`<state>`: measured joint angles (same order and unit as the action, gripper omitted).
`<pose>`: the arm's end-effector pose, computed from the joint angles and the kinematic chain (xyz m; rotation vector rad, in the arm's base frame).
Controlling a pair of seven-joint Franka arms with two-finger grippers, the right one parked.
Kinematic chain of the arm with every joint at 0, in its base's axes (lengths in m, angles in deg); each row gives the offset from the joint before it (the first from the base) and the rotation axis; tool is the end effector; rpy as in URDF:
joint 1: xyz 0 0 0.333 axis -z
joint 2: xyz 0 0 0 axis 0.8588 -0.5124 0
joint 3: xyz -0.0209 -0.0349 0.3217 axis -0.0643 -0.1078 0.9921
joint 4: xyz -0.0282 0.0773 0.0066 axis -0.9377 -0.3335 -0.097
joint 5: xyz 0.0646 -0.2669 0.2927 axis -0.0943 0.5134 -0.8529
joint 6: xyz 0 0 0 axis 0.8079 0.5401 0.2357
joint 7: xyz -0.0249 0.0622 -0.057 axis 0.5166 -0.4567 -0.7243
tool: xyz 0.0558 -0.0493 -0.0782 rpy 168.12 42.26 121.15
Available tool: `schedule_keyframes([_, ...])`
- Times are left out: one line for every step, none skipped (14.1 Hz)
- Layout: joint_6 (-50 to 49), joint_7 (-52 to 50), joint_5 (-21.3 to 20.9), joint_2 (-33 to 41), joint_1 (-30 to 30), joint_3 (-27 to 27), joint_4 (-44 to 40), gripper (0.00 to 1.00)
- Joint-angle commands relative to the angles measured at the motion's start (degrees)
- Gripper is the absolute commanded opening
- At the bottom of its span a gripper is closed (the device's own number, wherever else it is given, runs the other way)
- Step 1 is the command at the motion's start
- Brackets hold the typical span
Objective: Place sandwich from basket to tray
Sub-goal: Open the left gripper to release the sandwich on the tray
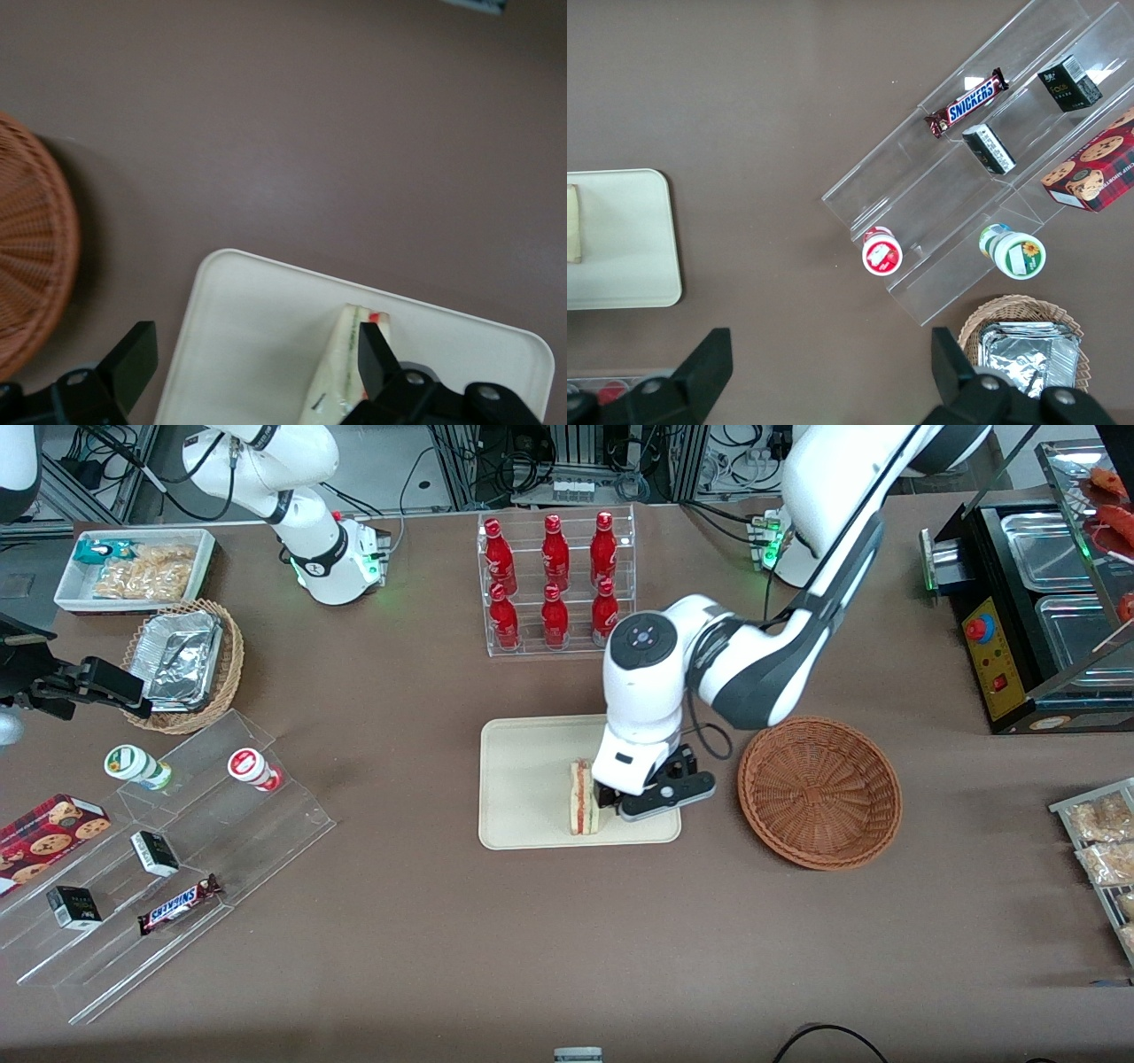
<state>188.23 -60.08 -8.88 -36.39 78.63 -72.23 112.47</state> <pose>0.5806 -0.4165 0.4002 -3.0259 -0.4895 -0.3458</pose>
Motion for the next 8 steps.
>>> schedule_keyframes([-3.1,0.3,2.2,9.6,-3.6,0.3,7.4,1.00])
schedule_keyframes([-4.6,3.1,3.6,11.8,-5.5,0.3,8.2,1.00])
schedule_keyframes([-7.9,9.0,7.0,14.6,-7.3,0.3,8.4,1.00])
schedule_keyframes([-11.4,15.8,11.0,16.5,-9.2,0.4,8.4,1.00])
schedule_keyframes([-14.4,22.3,14.1,18.8,-11.6,0.4,8.4,1.00])
schedule_keyframes([-17.1,27.7,16.3,21.1,-14.5,0.5,8.4,1.00])
schedule_keyframes([-19.3,31.1,17.2,23.0,-17.0,0.5,8.3,1.00])
schedule_keyframes([-21.7,35.2,17.4,24.7,-19.3,0.6,8.1,1.00])
